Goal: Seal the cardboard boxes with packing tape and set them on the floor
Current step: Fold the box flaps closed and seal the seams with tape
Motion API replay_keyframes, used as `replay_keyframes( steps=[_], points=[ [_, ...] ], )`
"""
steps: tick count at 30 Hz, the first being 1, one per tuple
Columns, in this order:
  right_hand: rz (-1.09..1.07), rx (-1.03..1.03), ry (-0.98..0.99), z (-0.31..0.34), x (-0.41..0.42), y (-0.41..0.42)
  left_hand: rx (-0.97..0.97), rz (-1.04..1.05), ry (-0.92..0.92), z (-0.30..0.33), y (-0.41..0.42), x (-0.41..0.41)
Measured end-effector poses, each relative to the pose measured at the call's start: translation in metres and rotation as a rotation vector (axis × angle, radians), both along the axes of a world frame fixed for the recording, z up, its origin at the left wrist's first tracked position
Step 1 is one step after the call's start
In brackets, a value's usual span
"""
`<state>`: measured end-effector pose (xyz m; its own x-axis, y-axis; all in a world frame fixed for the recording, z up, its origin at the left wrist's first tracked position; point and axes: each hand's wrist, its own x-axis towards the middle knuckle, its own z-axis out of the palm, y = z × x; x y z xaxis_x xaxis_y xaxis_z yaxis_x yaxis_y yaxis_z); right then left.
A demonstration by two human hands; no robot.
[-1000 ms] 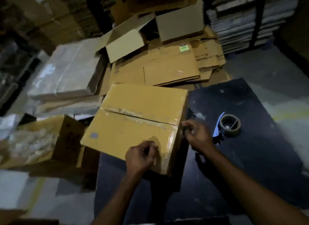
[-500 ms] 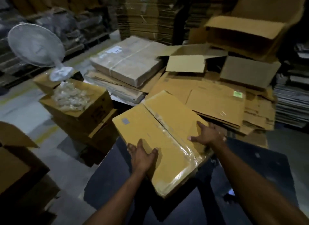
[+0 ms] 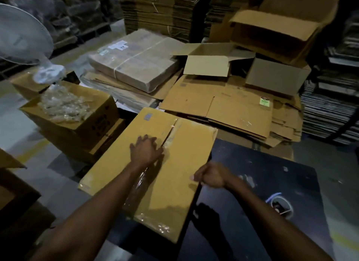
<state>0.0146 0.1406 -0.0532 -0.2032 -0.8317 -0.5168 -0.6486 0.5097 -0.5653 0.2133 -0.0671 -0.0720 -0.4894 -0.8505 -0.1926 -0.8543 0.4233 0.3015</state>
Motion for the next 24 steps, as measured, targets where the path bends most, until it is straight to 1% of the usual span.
replay_keyframes(
  steps=[1,3,5,6,9,12,15,17,20,22,24],
  points=[
    [-0.051,-0.063,0.077,0.001,-0.006,-0.010,-0.001,-0.026,0.016,-0.004,0.016,-0.005],
    [-0.137,-0.111,0.214,0.002,-0.031,-0.035,0.000,-0.056,-0.012,-0.014,0.053,-0.010],
    [-0.210,-0.173,0.266,0.011,-0.053,-0.064,-0.006,-0.037,-0.039,-0.024,0.085,-0.011],
    [-0.236,-0.210,0.283,0.005,-0.066,-0.079,-0.022,-0.018,-0.043,-0.030,0.098,-0.011],
    [-0.249,-0.172,0.368,-0.008,-0.093,-0.113,-0.082,0.012,-0.072,-0.041,0.117,-0.010],
    [-0.258,-0.131,0.362,-0.024,-0.099,-0.119,-0.098,0.010,-0.099,-0.045,0.114,-0.008],
    [-0.325,-0.167,0.367,-0.046,-0.104,-0.100,-0.107,-0.043,-0.108,-0.046,0.113,0.001],
    [-0.334,-0.177,0.354,-0.041,-0.098,-0.072,-0.127,-0.115,-0.099,-0.047,0.109,0.013],
    [-0.327,-0.102,0.333,-0.022,-0.082,-0.023,-0.147,-0.282,-0.085,-0.045,0.086,0.031],
    [-0.290,-0.044,0.359,-0.014,-0.069,0.009,-0.202,-0.412,-0.053,-0.044,0.061,0.040],
    [-0.271,0.018,0.332,-0.010,-0.054,0.028,-0.265,-0.548,-0.057,-0.041,0.033,0.047]
  ],
)
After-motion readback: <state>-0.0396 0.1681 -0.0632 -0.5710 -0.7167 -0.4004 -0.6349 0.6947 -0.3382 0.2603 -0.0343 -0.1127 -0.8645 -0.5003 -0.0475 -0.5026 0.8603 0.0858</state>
